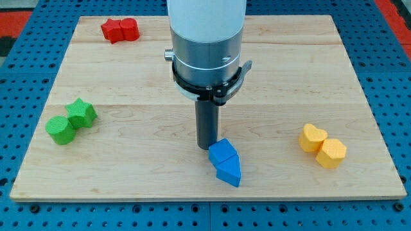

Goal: Point your arm at the blue triangle

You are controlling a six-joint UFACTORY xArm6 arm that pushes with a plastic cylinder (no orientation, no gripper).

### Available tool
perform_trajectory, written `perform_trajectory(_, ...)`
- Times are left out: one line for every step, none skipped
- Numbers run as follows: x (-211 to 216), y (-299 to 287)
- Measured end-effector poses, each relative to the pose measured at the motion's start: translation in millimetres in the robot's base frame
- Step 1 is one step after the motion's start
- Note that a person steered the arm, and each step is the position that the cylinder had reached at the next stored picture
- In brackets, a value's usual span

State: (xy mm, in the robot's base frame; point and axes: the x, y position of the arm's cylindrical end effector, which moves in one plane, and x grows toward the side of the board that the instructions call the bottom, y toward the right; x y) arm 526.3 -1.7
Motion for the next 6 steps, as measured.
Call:
perform_trajectory(-23, 12)
perform_trajectory(-23, 55)
perform_trajectory(5, 104)
perform_trajectory(27, 115)
perform_trajectory(58, 119)
perform_trajectory(60, 122)
